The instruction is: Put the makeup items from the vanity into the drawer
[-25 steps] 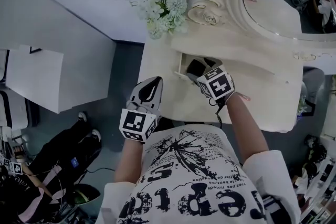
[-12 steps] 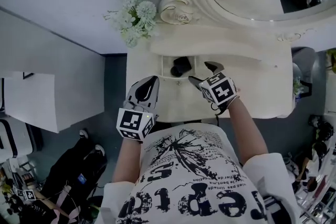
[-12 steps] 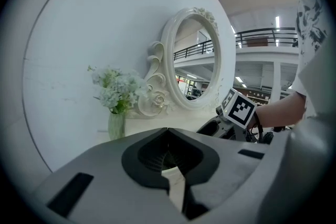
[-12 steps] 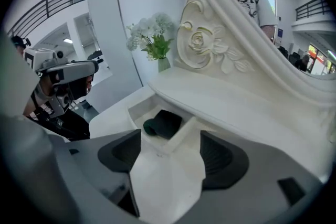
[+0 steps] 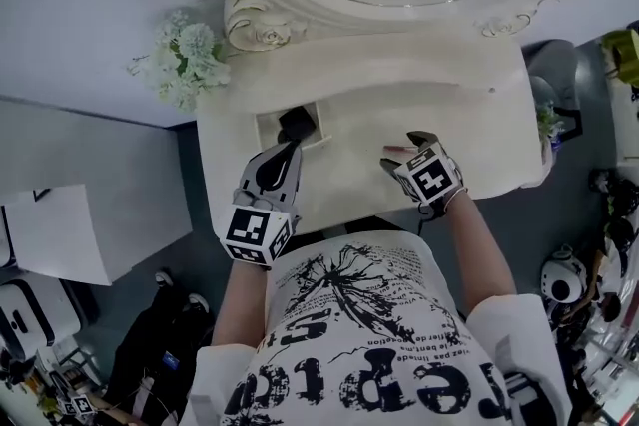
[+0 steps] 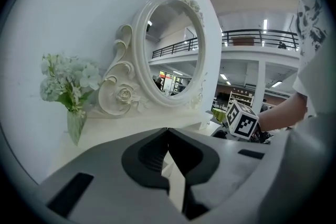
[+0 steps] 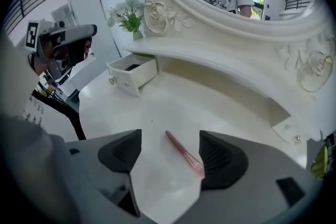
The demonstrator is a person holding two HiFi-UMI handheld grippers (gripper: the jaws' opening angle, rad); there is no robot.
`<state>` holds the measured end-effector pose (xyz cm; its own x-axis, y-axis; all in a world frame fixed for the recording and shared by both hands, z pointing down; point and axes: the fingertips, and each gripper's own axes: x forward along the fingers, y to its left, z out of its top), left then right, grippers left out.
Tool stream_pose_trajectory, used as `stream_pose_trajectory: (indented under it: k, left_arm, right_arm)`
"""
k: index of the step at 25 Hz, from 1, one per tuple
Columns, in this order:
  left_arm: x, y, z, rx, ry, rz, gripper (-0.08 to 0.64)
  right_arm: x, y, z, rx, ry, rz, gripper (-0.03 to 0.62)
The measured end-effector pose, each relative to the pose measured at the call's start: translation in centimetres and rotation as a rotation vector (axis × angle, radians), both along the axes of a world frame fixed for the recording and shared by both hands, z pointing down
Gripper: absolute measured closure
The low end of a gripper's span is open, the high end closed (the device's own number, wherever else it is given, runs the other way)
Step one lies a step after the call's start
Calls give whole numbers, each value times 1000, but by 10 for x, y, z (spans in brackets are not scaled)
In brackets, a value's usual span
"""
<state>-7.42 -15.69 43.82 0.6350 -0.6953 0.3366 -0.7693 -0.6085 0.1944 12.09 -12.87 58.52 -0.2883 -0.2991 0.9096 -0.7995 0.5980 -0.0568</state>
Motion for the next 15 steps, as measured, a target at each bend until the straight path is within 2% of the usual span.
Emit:
stream_pose_trajectory:
  k: [4, 11, 12, 13, 15]
  left_arm:
    - [24, 4, 12, -27, -8, 3, 540]
    - [52, 16, 26, -53, -2, -53, 540]
    - [54, 18, 28, -56, -5, -64, 540]
    - [56, 19, 29, -58, -6, -74, 539]
    - [58, 23, 33, -65, -3, -97, 540]
  right_arm:
    - [19, 8, 17, -45, -2, -39, 236]
    - [29, 12, 40, -99, 16, -181, 241]
    - [31, 9, 40, -90, 27, -195, 251]
    - [33, 6, 39, -76, 39, -207, 310]
    - [36, 2, 38, -55, 48, -229, 358]
